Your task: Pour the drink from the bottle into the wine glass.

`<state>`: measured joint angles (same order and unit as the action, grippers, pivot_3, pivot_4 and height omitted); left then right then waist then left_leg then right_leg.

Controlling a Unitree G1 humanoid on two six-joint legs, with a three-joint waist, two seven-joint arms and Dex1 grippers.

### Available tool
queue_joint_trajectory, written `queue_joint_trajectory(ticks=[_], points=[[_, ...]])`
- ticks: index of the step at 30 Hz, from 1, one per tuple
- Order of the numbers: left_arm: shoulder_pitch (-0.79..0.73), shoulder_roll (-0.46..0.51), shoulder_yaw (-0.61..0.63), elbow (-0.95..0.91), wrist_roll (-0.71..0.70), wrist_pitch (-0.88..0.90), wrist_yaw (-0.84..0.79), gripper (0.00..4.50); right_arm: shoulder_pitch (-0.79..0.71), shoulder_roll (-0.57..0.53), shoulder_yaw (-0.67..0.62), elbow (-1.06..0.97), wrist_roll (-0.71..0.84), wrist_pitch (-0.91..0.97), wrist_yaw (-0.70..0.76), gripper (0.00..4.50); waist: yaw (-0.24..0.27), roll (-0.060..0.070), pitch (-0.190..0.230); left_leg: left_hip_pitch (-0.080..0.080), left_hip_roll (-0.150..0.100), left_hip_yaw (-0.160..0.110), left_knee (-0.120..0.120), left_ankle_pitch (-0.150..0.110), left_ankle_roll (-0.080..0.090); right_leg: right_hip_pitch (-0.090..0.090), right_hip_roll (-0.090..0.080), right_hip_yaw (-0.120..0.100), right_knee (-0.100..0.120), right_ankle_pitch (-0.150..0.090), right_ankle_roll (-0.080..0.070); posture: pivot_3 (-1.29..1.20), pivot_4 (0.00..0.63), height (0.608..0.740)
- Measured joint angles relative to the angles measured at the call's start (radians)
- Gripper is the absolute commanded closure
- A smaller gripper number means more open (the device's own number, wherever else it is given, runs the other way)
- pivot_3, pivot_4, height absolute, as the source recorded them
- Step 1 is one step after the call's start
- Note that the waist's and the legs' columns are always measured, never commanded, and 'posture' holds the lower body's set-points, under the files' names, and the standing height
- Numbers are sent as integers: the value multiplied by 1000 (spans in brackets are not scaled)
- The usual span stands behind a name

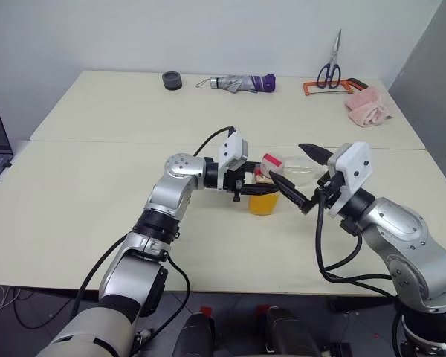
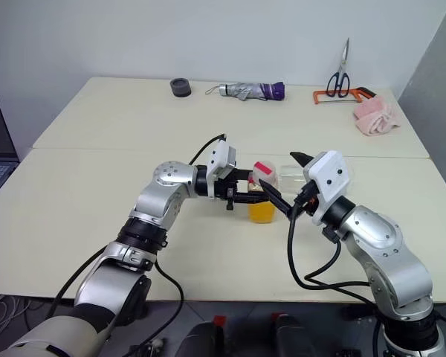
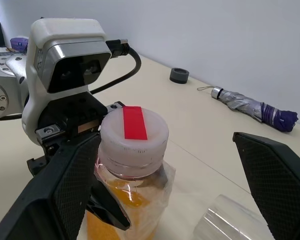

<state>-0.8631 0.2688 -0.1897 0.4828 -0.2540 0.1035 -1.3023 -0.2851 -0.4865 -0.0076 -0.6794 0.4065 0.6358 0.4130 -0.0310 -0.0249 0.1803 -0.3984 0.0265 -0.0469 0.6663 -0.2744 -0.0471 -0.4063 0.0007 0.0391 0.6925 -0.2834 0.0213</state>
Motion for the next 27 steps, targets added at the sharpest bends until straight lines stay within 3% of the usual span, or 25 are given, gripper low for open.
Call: queue_joint_trajectory(ticks=[27], points=[[-2,3,0,13,0,-1,-2,2596,9,-38,-12,0,9,-2,3,0,0,0,0,0,0,0,0,0,0,0,0,0,0,0,0,0,150,740]])
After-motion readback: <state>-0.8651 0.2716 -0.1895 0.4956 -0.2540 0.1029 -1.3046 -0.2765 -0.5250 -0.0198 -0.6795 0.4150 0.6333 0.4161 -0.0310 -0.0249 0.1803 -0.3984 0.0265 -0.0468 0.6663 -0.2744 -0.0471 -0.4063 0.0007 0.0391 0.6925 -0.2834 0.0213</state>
